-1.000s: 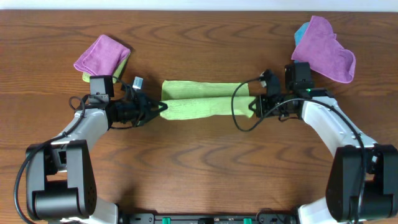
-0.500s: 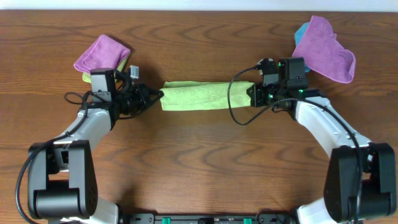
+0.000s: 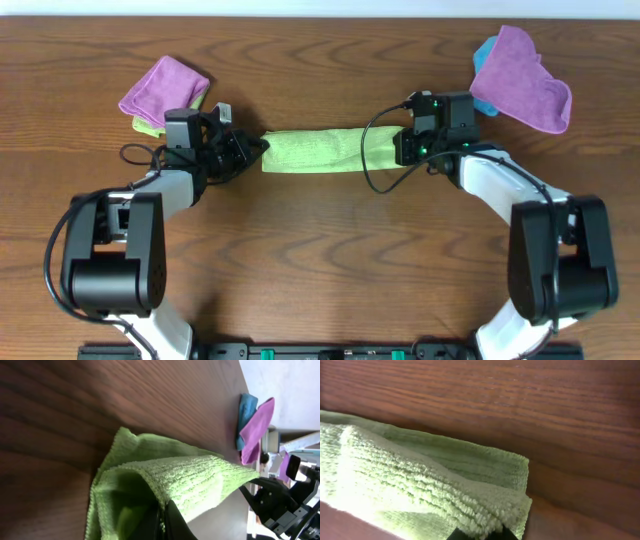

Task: Fold the cloth
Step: 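Pull the folded green strip taut outward with both grippers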

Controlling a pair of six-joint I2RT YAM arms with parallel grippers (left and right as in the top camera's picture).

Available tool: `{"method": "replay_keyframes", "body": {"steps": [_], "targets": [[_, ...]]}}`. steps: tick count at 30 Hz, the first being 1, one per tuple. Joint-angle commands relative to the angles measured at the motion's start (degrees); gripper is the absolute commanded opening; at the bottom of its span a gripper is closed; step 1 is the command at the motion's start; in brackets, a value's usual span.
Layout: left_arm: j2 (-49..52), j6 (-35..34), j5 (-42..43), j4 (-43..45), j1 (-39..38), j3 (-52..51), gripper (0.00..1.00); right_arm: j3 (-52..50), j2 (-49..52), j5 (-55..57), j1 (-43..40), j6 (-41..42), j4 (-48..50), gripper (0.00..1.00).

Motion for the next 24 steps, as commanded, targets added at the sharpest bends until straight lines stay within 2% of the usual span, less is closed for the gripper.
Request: {"method": "replay_keyframes", "body": {"steps": [1,8,22,23,24], "targets": [[1.5,-0.6,-2.4,1.1,0.1,0.6,0.06,0.7,1.0,1.8,0.4,0.7,1.5,0.01],[2.1,-1.2,-5.7,3.5,0.0,0.7,0.06,0.9,1.9,2.2,0.4,1.4,5.2,0.01],[7.0,-2.1,-6.5,6.5,-0.2,3.4,0.06,1.0,4.8,5.0,1.1,1.6,10.2,0.01],[7.3,-2.1,-6.6,7.0,-0.2,3.6,0.06,1.0,4.8,5.0,1.2,1.6,10.2,0.05],[7.4,-2.1,-6.6,7.3,-0.2,3.6,0.06,1.0,4.8,5.0,1.2,1.6,10.2,0.17]]}}
